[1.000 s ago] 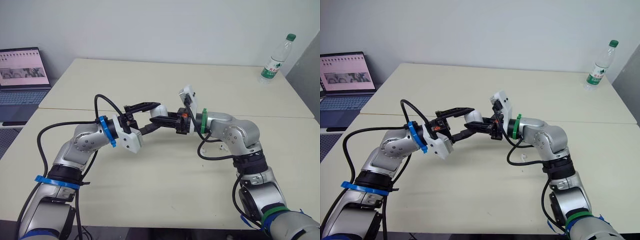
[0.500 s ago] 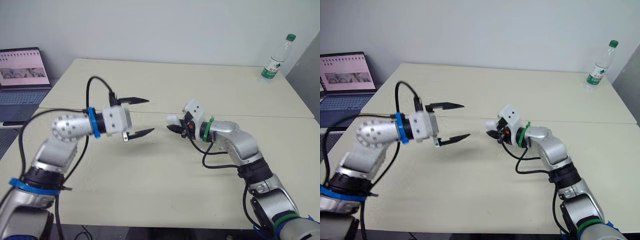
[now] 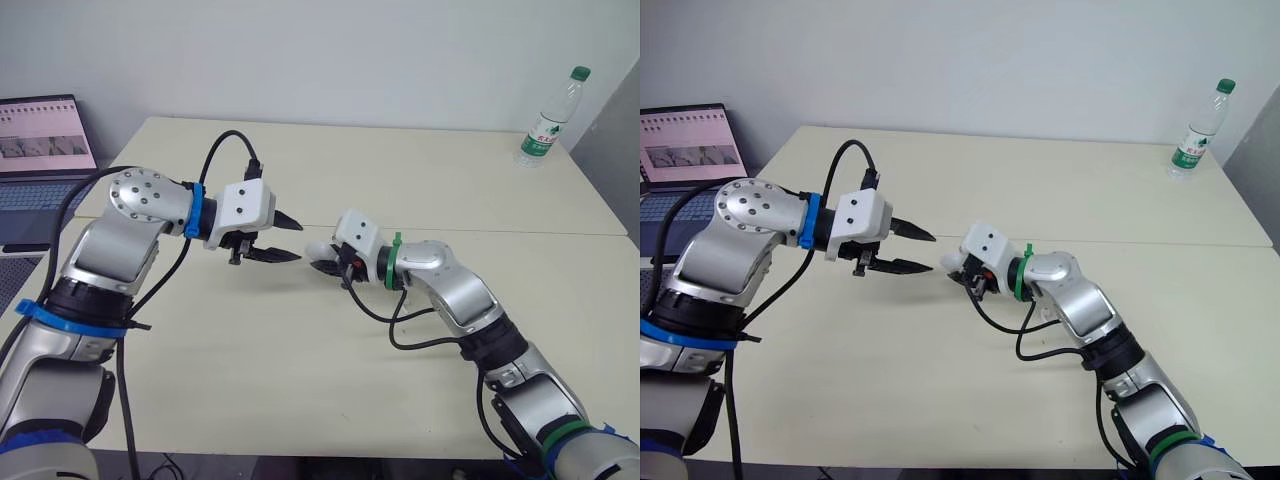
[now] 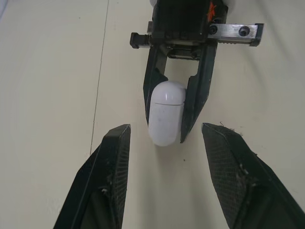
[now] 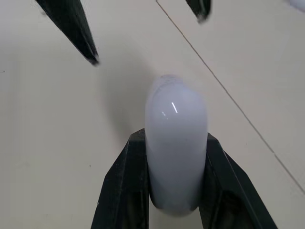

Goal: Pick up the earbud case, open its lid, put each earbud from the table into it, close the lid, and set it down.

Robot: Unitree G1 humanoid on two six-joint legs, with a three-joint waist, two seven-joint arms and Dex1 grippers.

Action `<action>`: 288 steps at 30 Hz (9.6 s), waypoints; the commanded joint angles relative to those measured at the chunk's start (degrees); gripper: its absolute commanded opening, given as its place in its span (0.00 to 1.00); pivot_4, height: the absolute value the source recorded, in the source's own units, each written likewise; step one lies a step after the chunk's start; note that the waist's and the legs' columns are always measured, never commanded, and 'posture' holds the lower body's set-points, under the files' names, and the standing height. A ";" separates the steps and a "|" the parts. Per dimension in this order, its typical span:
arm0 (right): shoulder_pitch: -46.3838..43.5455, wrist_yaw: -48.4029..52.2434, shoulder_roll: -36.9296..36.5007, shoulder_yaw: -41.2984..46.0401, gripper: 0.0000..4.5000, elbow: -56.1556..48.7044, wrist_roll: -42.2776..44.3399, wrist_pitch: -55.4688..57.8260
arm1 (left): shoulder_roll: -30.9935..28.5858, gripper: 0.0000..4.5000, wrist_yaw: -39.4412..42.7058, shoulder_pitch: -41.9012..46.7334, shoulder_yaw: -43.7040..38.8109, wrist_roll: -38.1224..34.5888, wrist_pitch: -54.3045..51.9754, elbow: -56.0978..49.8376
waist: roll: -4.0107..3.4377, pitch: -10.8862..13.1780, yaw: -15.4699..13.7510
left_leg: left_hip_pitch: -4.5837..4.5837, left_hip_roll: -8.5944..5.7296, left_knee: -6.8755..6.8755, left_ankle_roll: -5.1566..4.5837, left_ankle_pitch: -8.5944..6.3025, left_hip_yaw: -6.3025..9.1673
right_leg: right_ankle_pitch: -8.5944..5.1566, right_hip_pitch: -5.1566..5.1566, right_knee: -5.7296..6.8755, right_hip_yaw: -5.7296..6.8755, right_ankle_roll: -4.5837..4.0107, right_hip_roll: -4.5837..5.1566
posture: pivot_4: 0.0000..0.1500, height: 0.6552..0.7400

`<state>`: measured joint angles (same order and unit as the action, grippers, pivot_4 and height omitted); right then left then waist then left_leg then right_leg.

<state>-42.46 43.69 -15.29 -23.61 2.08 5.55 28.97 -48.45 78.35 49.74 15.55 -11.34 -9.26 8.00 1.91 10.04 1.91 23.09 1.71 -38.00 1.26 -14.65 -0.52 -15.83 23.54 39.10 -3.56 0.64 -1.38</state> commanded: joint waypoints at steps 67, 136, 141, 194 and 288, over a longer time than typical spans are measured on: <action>-1.55 1.86 0.56 -0.88 0.19 -1.88 -6.96 -4.08 | 5.72 0.73 3.55 8.27 -0.55 7.32 3.87 10.11 | 0.00 0.00 0.02 | 0.07 0.00 -0.09 0.01 0.00 0.07 | 0.00 0.05 0.11 0.01 -0.03 0.21 | 1.00 1.00; -1.14 3.49 -1.78 2.63 0.19 -0.45 -8.23 -7.09 | 6.87 0.38 4.44 5.43 -1.57 5.99 1.72 6.69 | 0.03 -0.02 0.76 | 0.00 -0.04 -0.17 0.01 0.01 0.03 | -0.06 0.11 0.51 -0.07 -0.10 0.24 | 1.00 1.00; -1.81 3.56 -1.13 2.08 0.19 -1.26 -8.59 -6.97 | 7.14 0.38 4.15 4.93 -1.83 5.77 0.81 5.56 | 0.03 -0.02 0.75 | 0.00 -0.04 -0.17 0.01 0.01 0.04 | -0.06 0.11 0.51 -0.05 -0.10 0.24 | 1.00 1.00; -3.52 3.66 0.55 0.95 0.19 -2.95 -8.86 -6.47 | 7.48 0.17 5.69 4.63 -0.66 7.49 2.28 5.91 | 0.03 -0.02 0.76 | 0.00 -0.04 -0.17 0.01 0.01 0.04 | -0.06 0.12 0.51 -0.05 -0.10 0.24 | 1.00 1.00; 36.28 -19.50 -8.87 16.97 0.47 -27.96 4.31 11.31 | 30.47 0.17 -54.87 -30.25 -12.28 8.80 1.23 -23.25 | 0.07 -0.04 -0.19 | -0.13 -0.12 -0.04 0.02 0.00 0.03 | 0.08 -0.28 -0.06 -0.09 0.23 0.42 | 1.00 1.00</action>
<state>-5.63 24.09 -23.89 -6.65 -24.06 10.17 41.03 -17.80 23.35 18.49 4.00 -1.94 -8.38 -13.82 1.98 10.00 1.72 22.96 1.59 -38.04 1.29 -14.64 -0.50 -15.75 23.26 39.04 -3.66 0.87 -0.96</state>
